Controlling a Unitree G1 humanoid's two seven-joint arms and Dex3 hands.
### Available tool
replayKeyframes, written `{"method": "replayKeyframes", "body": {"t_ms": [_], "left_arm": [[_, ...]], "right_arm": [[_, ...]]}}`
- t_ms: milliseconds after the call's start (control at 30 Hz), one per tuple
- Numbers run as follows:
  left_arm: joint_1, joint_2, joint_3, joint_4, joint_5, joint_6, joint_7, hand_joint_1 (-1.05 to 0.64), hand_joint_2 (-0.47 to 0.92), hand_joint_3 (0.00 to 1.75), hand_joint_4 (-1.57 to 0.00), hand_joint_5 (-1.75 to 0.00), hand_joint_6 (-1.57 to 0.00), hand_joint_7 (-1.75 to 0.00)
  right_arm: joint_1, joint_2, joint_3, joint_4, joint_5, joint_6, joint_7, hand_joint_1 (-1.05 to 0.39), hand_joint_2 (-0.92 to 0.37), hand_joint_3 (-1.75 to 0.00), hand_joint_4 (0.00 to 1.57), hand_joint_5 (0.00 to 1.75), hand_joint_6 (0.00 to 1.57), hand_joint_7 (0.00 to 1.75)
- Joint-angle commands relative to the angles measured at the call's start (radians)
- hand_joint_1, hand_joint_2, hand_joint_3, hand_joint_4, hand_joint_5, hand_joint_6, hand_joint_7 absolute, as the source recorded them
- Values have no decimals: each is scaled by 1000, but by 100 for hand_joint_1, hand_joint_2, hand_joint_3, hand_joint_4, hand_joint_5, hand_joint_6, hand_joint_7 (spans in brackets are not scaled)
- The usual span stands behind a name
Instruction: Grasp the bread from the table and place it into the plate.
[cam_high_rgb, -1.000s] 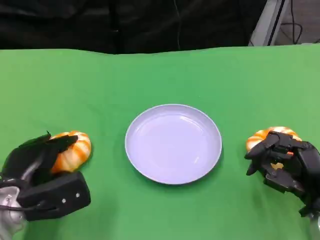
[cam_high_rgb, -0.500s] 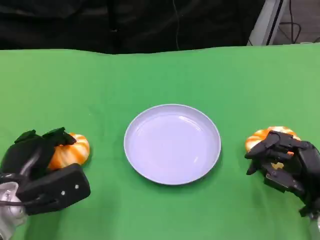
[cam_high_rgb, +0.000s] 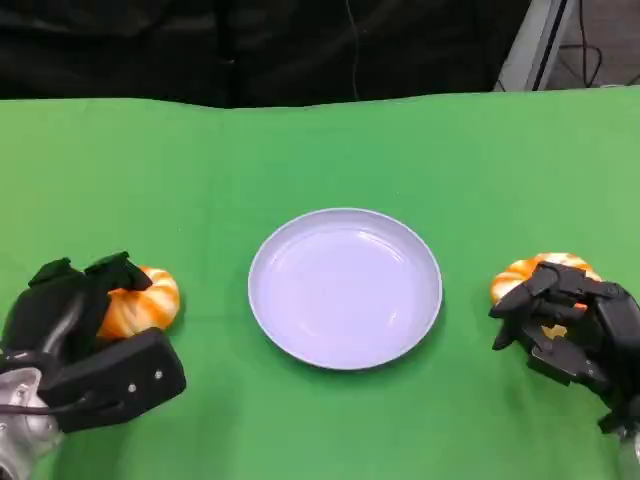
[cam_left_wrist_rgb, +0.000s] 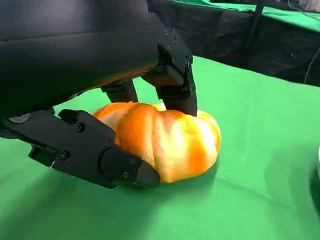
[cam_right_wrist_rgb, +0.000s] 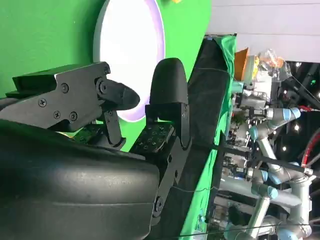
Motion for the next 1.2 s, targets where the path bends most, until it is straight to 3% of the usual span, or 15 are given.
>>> {"method": "replayKeyframes", "body": {"t_ms": [33,567,833,1200], "left_arm": [[11,0,-6,8,10,10,28,-15,92,36,-35,-169,-53,-142],[34,15,-23,-63,47,29,84,-19,92,35,-30,-173,-47,-146],[95,43,-15,-239,72,55,97,-18,92,28,-32,-170,-51,-138],[163,63,19,-399,78,77,76,-10,92,28,-29,-175,-46,-146]], "right_arm": [[3,-12,-5,-5,5,-3,0,6,-86,-58,86,137,93,92],[5,-12,-5,-5,5,0,2,5,-87,-58,86,136,93,91],[3,-14,-5,-2,2,-3,-2,6,-87,-58,87,138,93,92],[1,-12,-5,-2,3,1,-3,6,-86,-59,86,137,93,92]]}}
